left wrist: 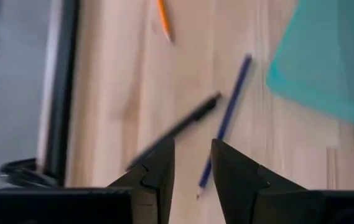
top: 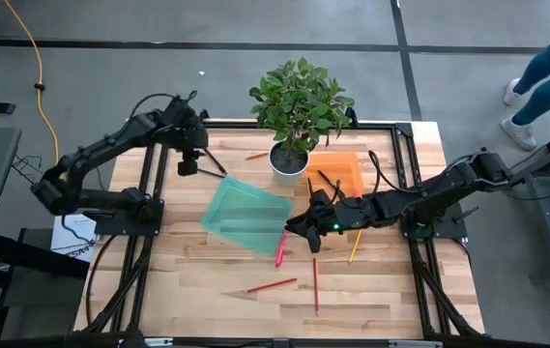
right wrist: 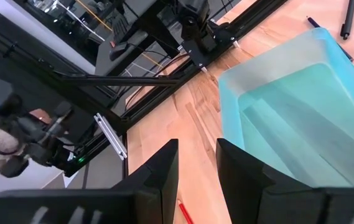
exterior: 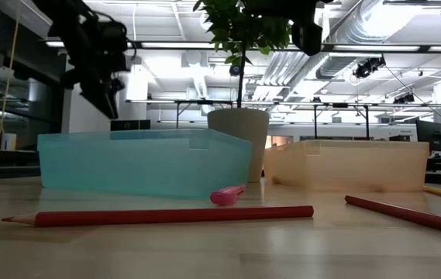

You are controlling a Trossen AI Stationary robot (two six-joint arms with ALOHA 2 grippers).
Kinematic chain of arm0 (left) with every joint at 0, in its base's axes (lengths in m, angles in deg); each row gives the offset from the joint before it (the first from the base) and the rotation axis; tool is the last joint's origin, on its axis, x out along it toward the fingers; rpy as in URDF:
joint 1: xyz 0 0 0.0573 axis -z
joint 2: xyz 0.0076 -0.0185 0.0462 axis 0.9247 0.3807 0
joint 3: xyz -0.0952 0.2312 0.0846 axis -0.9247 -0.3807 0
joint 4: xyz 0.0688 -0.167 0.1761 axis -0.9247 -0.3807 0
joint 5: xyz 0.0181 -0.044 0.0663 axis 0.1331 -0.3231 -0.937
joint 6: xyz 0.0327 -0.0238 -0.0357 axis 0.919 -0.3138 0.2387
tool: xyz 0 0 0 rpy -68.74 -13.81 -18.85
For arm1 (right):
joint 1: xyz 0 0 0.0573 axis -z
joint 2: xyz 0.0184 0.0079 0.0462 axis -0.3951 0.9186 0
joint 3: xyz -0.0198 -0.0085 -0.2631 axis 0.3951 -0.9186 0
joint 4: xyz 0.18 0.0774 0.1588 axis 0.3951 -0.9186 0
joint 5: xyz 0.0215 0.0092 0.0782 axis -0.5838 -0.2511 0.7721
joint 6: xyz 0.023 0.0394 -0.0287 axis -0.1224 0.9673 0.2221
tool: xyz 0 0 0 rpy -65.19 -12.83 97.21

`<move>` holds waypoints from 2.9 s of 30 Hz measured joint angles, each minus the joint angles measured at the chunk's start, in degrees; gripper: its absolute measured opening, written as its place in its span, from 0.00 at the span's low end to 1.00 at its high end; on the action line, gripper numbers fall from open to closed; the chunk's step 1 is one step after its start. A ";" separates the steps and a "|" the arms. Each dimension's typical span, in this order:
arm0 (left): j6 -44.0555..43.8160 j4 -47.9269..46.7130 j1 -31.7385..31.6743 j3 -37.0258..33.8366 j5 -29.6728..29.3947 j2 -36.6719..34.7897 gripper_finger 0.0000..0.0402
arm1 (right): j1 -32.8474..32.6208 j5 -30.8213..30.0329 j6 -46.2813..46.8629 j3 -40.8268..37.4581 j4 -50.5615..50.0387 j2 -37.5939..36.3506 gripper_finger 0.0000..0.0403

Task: Sort pens & pencils
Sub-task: Put the black pen into the orange bin

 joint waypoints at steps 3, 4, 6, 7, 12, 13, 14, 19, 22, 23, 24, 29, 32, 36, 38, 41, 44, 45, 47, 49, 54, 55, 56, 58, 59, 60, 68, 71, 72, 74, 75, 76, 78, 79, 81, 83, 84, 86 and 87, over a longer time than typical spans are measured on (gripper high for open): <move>2.41 -0.91 0.09 0.02 -2.30 3.70 0.23 | 0.04 0.00 -0.98 0.00 -0.18 0.00 0.24; 3.18 -0.96 0.12 0.02 -3.10 4.75 0.23 | 0.21 -0.02 -1.15 -0.02 -0.29 0.00 0.24; 3.91 -0.81 0.53 0.02 -4.20 6.49 0.23 | 0.47 0.00 -1.40 -0.02 -0.58 0.00 0.24; 4.53 -0.66 0.79 0.04 -5.05 7.34 0.23 | 0.54 -0.02 -1.56 -0.02 -0.69 0.00 0.24; 7.43 0.18 2.09 0.11 -7.48 10.37 0.23 | 1.10 -0.02 -2.21 -0.02 -0.85 0.00 0.24; 7.87 0.42 2.44 0.09 -7.76 10.86 0.23 | 1.21 -0.02 -2.20 -0.02 -0.85 0.00 0.24; 8.53 0.77 2.79 0.09 -7.94 11.12 0.23 | 1.32 -0.02 -2.19 -0.02 -0.83 0.00 0.24; 11.19 2.76 5.06 1.07 -10.08 14.05 0.23 | 2.13 0.44 -2.42 -0.02 -0.85 0.00 0.24; 11.41 2.91 5.44 2.72 -10.42 16.65 0.23 | 2.34 0.46 -2.40 -0.02 -0.83 0.00 0.24; 11.40 2.73 5.45 3.32 -10.42 17.62 0.23 | 2.34 0.46 -2.32 -0.02 -0.83 0.00 0.24; 11.40 2.69 5.45 4.06 -10.42 18.50 0.23 | 2.34 0.46 -2.15 -0.02 -0.83 0.00 0.24; 14.06 0.58 5.34 7.71 -10.31 22.71 0.23 | 2.34 0.63 -1.54 -0.02 -0.83 0.00 0.24; 16.36 -0.95 5.34 9.06 -10.31 24.58 0.23 | 2.34 0.63 -1.40 -0.02 -0.83 0.00 0.24; 18.37 -1.22 5.36 9.29 -10.31 26.34 0.23 | 2.34 0.61 -1.09 -0.02 -0.83 0.00 0.24; 18.92 -1.18 5.34 9.33 -10.34 27.42 0.23 | 2.34 0.61 -1.10 -0.02 -0.83 0.00 0.24; 19.73 -0.70 5.34 9.31 -10.33 28.59 0.23 | 2.34 0.61 -1.16 -0.02 -0.83 0.00 0.24; 20.27 -0.31 5.34 9.31 -10.34 29.66 0.23 | 2.34 0.61 -1.48 -0.02 -0.83 0.00 0.24; 20.36 -0.15 5.34 9.31 -10.36 29.94 0.23 | 2.34 0.61 -1.50 -0.02 -0.85 0.00 0.24; 20.54 0.07 5.36 9.31 -10.53 30.46 0.23 | 2.34 0.59 -1.50 -0.02 -0.85 0.00 0.24; 21.19 0.13 5.34 9.31 -10.55 31.03 0.23 | 2.34 0.22 -1.52 -0.02 -0.91 0.00 0.24; 21.72 1.39 5.34 9.31 -10.59 31.40 0.23 | 2.34 0.17 -1.51 -0.02 -1.01 0.00 0.24; 21.89 1.65 5.35 9.31 -10.77 31.40 0.23 | 2.34 0.17 -1.45 -0.02 -1.01 0.00 0.24; 21.93 1.94 5.34 9.31 -10.79 31.40 0.23 | 2.34 0.17 -1.43 -0.02 -1.08 0.00 0.24; 22.03 2.13 5.34 9.31 -10.82 31.40 0.23 | 2.34 0.17 -1.41 -0.02 -1.14 0.00 0.24; 22.07 2.23 5.34 9.31 -10.82 31.40 0.23 | 2.34 0.17 -1.41 -0.02 -1.14 0.00 0.24; 22.12 2.41 5.34 9.31 -10.82 31.40 0.23 | 2.34 0.15 -1.51 -0.02 -1.18 0.00 0.24; 23.50 3.00 5.34 9.31 -10.82 31.40 0.23 | 2.34 0.13 -1.52 -0.02 -1.20 0.00 0.24; 24.30 3.03 5.34 9.31 -10.82 31.40 0.23 | 2.34 -0.36 -1.52 -0.02 -1.21 0.00 0.24; 24.32 3.06 5.36 9.31 -10.79 31.40 0.23 | 2.34 -0.43 -1.52 -0.02 -1.21 0.00 0.24; 24.38 3.04 5.36 9.31 -10.79 31.40 0.23 | 2.34 -0.44 -1.53 -0.02 -1.21 0.00 0.24; 24.36 3.02 5.34 9.31 -10.79 31.40 0.23 | 2.34 -0.44 -1.54 -0.02 -1.21 0.00 0.24; 24.37 2.94 5.36 9.31 -10.79 31.40 0.23 | 2.34 -0.44 -1.54 -0.02 -1.21 0.00 0.24; 24.38 2.63 5.34 9.31 -10.78 31.40 0.23 | 2.34 -0.44 -1.54 -0.02 -1.22 0.00 0.24; 24.38 2.36 5.35 9.30 -10.67 31.40 0.23 | 2.34 -0.42 -1.56 -0.02 -1.20 0.00 0.24; 24.36 1.99 5.34 9.29 -9.55 31.40 0.23 | 2.34 -0.66 -1.70 -0.02 -1.22 0.00 0.24; 24.34 1.90 5.36 9.29 -9.42 31.40 0.23 | 2.34 -0.87 -1.76 -0.02 -1.21 0.00 0.24; 24.36 1.92 5.36 9.29 -9.40 31.40 0.23 | 2.34 -0.87 -1.77 -0.02 -1.20 0.00 0.24; 24.36 1.97 5.34 9.29 -9.18 31.40 0.23 | 2.34 -0.90 -1.76 -0.02 -1.20 0.00 0.24; 24.35 1.92 5.34 9.29 -9.13 31.40 0.23 | 2.34 -0.90 -1.76 -0.02 -1.20 0.00 0.24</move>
